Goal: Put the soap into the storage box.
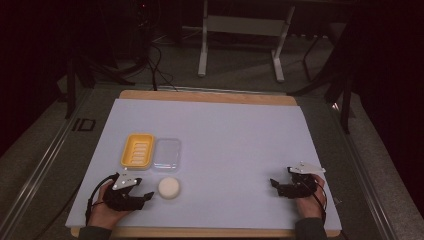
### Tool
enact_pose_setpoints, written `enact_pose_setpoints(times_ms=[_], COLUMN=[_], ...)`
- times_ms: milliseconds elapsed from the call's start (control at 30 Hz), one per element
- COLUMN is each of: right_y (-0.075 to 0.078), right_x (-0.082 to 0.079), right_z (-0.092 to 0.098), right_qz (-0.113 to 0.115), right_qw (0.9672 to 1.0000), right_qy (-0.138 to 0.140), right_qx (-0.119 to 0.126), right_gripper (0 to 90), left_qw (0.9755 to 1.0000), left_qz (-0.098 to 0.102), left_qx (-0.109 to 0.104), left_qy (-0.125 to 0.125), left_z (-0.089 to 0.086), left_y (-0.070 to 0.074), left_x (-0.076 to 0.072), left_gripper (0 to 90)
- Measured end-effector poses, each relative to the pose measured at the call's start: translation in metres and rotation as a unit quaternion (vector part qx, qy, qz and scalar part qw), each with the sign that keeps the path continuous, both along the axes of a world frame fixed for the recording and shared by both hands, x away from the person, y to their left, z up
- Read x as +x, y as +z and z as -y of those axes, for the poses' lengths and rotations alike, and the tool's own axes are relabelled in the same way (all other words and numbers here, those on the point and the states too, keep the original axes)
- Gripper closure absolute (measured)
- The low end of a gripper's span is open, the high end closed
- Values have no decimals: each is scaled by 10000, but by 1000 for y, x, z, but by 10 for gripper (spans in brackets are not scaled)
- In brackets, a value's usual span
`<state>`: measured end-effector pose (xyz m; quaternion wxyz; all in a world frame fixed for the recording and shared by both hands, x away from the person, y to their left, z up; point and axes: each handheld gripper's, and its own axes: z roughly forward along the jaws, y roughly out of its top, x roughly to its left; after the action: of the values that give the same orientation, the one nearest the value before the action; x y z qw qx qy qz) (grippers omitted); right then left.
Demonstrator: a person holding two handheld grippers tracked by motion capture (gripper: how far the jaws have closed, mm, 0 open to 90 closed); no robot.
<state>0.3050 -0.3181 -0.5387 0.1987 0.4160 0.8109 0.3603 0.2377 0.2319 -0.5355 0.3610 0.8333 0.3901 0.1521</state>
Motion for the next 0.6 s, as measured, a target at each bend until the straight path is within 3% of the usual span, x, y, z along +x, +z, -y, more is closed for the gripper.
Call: enact_pose_setpoints(times_ms=[100,133,300,600], right_y=[1,1,2,2], right_x=[-2,-5,-5,-7], right_z=[1,2,5,6], right_qz=[81,207,235,366], right_qw=[9999,9997,9993,9988], right_qy=[-38,-64,-127,-72], right_qx=[75,136,278,306], right_gripper=[139,139,139,139], left_qw=[10000,10000,9999,9994], left_qz=[-4,-23,-99,-167], left_qx=[-13,13,81,194], left_qy=[-8,-59,-90,-236], left_z=[0,0,2,3], left_y=[1,1,-1,-1], left_x=[-1,-2,-1,0], left_gripper=[319,314,305,292])
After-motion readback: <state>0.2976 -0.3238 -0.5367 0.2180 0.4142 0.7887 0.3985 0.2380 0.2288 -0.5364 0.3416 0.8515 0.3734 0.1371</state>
